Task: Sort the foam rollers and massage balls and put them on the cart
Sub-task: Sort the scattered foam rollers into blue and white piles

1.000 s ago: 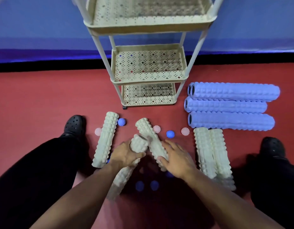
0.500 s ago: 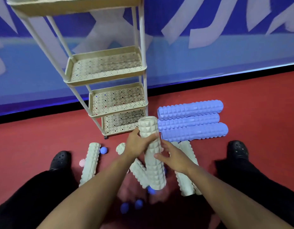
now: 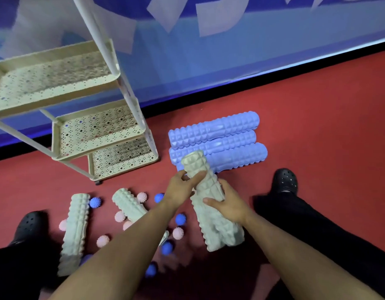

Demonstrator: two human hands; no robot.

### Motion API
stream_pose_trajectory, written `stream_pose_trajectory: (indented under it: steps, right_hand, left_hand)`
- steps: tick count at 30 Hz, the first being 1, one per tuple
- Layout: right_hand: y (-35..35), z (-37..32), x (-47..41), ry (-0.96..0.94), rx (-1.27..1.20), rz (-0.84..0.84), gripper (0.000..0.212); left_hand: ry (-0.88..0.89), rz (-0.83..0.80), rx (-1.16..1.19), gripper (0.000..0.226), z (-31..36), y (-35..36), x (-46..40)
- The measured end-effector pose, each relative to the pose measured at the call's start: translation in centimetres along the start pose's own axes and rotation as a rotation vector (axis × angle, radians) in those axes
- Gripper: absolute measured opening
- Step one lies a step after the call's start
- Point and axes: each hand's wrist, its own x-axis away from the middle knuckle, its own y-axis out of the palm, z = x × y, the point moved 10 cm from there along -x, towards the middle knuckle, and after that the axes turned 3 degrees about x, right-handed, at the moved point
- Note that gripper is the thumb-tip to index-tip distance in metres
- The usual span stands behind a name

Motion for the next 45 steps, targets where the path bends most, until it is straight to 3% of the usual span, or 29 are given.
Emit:
stream_pose_trajectory:
  steps: [3, 5, 13, 19, 25, 40, 45]
  right_hand:
    - [-2.6, 4.4, -1.6, 0.087, 0.027, 0.039, 0.047]
    - [-3.9, 7.8, -2.8, 0.182, 0.083, 0.032, 0.055]
    - [-5.8, 17.9, -8.1, 0.377, 0.281, 0.028, 0.067]
    - [-4.3, 22.8, -10.6, 0.472, 0.343, -0.060, 0.074]
    - [-3.7, 24.1, -11.7, 0.502, 0.270, -0.018, 0.073]
    - [-2.5, 24.5, -11.7, 0.537, 0.389, -0.108, 0.074]
    - [-2.7, 24.5, -11.5, 0.555, 0.316, -0.081, 0.074]
  left_hand:
    - [-0.057, 0.028, -0.171, 0.073, -3.0, 0.4, -2.3]
    - [-0.094, 0.043, -0.249, 0.071, -5.6, 0.5, -4.1]
    - [-0.362, 0.094, -0.165, 0.068, -15.2, 2.7, -7.6]
    - [-0.476, 0.164, -0.131, 0.075, -17.9, 3.6, -9.2]
    - [-0.426, 0.159, -0.203, 0.039, -18.1, 4.6, -10.6]
    - [-0.433, 0.105, -0.218, 0.018, -18.6, 4.7, -10.8]
    - [-0.422, 0.081, -0.273, 0.015, -19.0, 4.5, -11.0]
